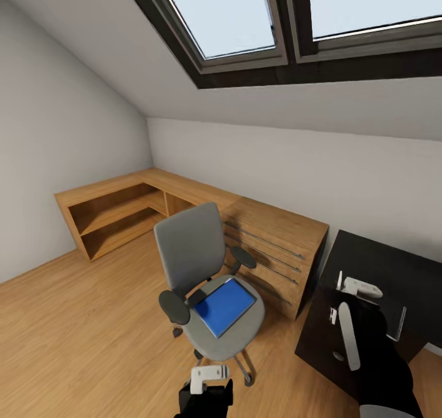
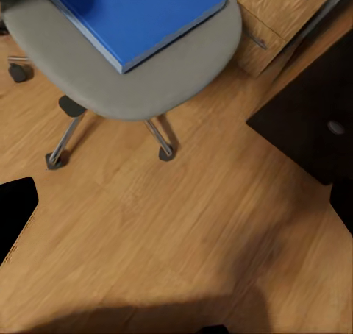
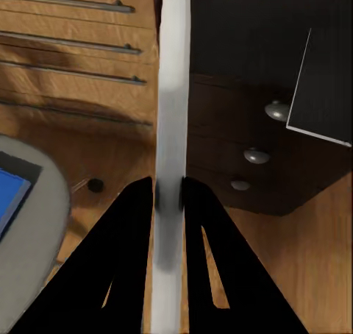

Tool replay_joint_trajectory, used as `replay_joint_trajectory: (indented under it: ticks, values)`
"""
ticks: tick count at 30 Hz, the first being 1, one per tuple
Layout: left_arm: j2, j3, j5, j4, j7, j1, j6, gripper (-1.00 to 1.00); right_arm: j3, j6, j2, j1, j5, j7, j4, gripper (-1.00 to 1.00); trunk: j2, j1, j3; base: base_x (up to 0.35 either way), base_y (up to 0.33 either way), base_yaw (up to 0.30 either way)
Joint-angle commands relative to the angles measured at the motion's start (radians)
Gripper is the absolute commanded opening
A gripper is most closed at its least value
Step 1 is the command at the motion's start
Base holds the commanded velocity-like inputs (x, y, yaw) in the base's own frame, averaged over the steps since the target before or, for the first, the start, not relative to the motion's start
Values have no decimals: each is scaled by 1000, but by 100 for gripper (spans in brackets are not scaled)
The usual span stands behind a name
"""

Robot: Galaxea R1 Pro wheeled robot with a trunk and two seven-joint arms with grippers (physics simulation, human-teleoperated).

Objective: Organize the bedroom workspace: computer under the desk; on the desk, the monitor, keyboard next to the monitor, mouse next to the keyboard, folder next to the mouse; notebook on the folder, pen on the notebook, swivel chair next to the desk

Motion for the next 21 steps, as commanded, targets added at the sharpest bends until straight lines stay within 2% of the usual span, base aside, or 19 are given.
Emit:
replay_joint_trajectory:
  ticks: [1, 2, 7, 18, 21]
  values:
    - [5, -1, 7, 2, 8, 0, 2, 100, 1, -15, 0, -1, 0, -44, 4, -100, -2, 1, -2, 0, 0, 0]
    - [7, -2, 6, 5, 8, 0, 2, 100, 3, -30, 1, -1, 4, -85, 8, -100, -2, 1, -2, 0, 0, 0]
    - [10, -8, 3, 9, 9, 0, 2, 100, 5, -55, 0, -1, 7, -155, 12, -100, -2, 1, -2, 106, 0, 0]
    - [10, -14, 2, 11, 9, 0, 2, 100, 1, -50, -4, -2, 5, -161, 12, -100, -2, 1, -2, 292, 0, 0]
    - [10, -15, 2, 11, 9, 0, 2, 100, -1, -38, -20, -2, 5, -137, 10, -100, -2, 1, -2, 270, 0, 0]
